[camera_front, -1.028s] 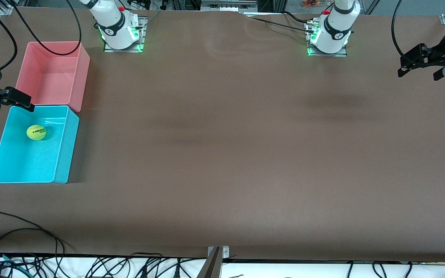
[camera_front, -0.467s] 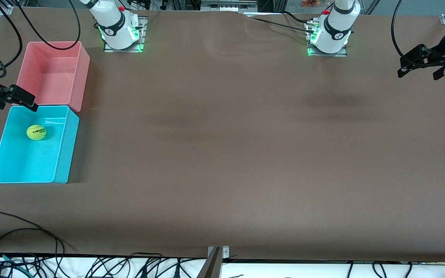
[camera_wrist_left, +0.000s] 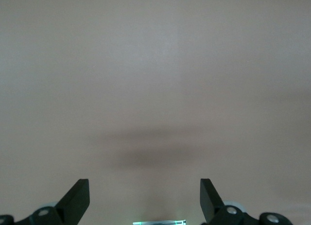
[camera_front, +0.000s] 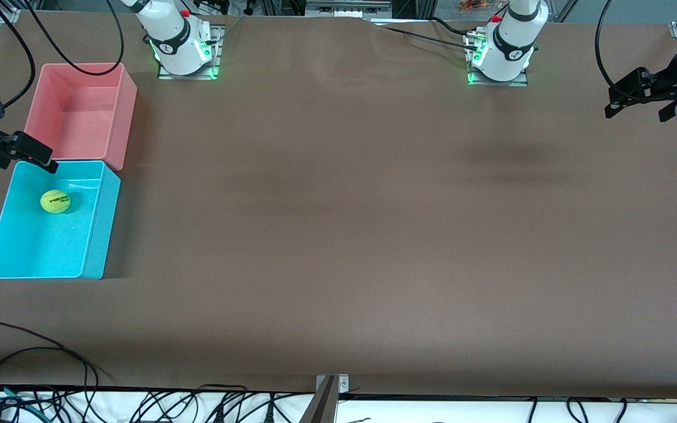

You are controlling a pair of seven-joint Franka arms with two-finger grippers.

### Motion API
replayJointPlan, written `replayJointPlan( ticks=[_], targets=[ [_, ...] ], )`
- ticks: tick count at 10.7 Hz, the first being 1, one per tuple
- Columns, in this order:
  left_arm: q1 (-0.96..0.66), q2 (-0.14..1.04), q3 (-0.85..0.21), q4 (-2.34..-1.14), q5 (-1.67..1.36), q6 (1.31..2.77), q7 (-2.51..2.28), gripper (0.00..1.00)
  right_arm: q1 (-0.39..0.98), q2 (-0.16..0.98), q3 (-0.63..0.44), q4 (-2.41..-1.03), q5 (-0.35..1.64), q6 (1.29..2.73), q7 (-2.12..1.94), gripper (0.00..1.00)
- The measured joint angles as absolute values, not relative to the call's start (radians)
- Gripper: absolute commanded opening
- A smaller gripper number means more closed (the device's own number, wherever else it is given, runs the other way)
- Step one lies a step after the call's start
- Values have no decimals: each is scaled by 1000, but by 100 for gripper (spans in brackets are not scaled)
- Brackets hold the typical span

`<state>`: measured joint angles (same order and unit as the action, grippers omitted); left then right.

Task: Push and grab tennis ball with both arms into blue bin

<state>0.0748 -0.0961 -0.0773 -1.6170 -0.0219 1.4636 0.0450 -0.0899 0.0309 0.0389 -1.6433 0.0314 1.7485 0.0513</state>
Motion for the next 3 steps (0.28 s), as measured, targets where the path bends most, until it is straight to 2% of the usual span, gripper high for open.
replayJointPlan(
  ticks=[3],
  targets=[
    [75,-96,-77,-1617,-22,1464,45,100,-91,10,39,-1643,18,1734,54,100]
  ],
)
